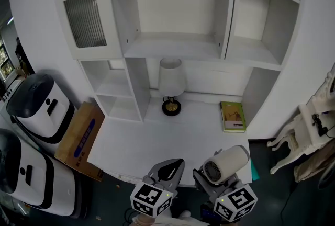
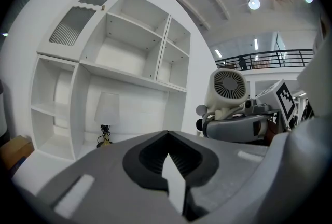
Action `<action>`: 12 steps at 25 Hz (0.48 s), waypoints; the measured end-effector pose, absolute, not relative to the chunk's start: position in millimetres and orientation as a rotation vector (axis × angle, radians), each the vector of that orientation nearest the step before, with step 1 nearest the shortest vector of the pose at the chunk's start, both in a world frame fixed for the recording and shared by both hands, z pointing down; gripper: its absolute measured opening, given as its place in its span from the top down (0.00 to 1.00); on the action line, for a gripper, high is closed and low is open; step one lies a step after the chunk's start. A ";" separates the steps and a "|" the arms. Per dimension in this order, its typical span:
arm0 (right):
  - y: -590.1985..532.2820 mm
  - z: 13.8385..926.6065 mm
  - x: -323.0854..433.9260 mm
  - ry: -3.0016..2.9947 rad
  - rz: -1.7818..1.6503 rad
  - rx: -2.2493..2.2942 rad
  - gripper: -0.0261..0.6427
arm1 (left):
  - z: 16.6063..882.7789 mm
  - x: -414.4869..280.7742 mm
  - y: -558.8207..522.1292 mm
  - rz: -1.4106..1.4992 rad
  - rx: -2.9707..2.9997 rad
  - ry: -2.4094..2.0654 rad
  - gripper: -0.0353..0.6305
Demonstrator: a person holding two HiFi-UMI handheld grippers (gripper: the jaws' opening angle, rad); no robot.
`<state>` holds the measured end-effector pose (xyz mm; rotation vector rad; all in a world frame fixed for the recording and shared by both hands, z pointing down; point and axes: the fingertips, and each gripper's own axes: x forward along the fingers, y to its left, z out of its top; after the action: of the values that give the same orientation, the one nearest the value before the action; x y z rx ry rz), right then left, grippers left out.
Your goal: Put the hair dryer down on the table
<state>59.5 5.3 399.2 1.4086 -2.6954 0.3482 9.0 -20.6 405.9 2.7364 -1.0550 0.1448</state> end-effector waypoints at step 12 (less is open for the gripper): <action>-47.0 403.1 35.8 -2.641 0.366 1.497 0.59 | 409.5 -9.5 -75.7 0.152 2.767 -0.940 0.95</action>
<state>35.8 -47.0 403.1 1.4966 -2.6406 0.3663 -9.5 -75.7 409.5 2.7665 -0.9400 0.1523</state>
